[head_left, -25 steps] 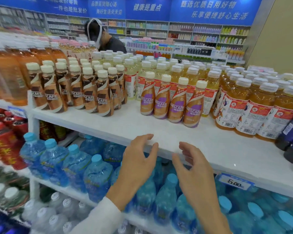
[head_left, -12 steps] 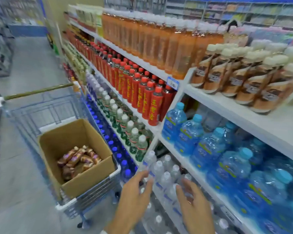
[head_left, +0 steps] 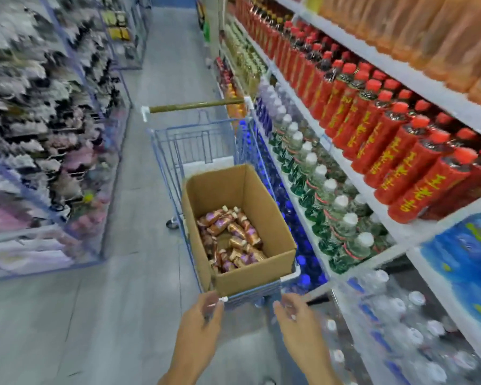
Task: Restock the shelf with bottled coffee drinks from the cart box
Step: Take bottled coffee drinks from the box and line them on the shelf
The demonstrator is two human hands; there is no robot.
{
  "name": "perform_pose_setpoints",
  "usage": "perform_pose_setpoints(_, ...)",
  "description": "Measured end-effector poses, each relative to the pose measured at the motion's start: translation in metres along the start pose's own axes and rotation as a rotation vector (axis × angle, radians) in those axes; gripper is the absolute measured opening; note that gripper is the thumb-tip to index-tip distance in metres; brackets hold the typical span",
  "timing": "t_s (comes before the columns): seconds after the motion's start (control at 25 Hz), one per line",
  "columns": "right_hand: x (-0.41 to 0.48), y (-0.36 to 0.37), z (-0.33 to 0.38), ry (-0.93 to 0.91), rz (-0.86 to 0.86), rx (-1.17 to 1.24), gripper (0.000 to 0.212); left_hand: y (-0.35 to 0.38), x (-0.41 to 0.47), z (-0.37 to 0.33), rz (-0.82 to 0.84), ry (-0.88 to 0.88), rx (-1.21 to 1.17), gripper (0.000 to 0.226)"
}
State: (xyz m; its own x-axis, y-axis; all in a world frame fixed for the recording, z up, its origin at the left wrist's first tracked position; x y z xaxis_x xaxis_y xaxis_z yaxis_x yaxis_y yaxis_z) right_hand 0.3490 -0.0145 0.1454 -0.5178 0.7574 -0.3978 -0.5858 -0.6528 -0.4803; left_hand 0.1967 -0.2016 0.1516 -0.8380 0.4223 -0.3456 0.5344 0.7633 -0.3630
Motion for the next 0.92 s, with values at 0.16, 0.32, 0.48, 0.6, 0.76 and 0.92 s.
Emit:
perform_pose_setpoints(0.16, 0.049, 0.030, 0.011, 0.041, 0.088, -0.055, 0.034, -0.007, 0.041, 0.015, -0.042, -0.105, -0.011, 0.022)
perform_pose_setpoints(0.32, 0.109, 0.044, 0.021, 0.043, 0.138, -0.068, 0.032, 0.011, 0.099, 0.013, -0.012, -0.165, 0.048, 0.011)
perform_pose_setpoints(0.48, 0.168, 0.049, 0.036, 0.072, 0.228, -0.085, 0.022, 0.039, 0.168, -0.007, -0.012, -0.193, 0.096, 0.015)
perform_pose_setpoints(0.6, 0.206, 0.049, 0.033, 0.124, 0.240, -0.111, 0.025, 0.075, 0.224, 0.011, 0.040, -0.305, 0.087, 0.030)
perform_pose_setpoints(0.76, 0.236, 0.050, 0.017, 0.228, 0.284, -0.179, 0.031, 0.139, 0.284, 0.090, 0.111, -0.714, -0.007, 0.043)
perform_pose_setpoints(0.92, 0.251, 0.058, -0.001, 0.293, 0.232, -0.187, 0.017, 0.218, 0.315, 0.204, 0.172, -1.021, -0.155, 0.082)
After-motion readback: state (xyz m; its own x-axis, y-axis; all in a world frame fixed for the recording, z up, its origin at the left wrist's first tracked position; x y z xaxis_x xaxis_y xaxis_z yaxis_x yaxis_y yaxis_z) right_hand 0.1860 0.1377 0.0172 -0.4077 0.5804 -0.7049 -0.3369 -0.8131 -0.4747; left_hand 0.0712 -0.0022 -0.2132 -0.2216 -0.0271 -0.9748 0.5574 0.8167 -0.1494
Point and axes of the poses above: each hand's wrist, its own x-axis towards the middle knuckle, its own y-axis out of the palm, z = x × y, the point moved 9 cm from there along x, towards the middle knuckle
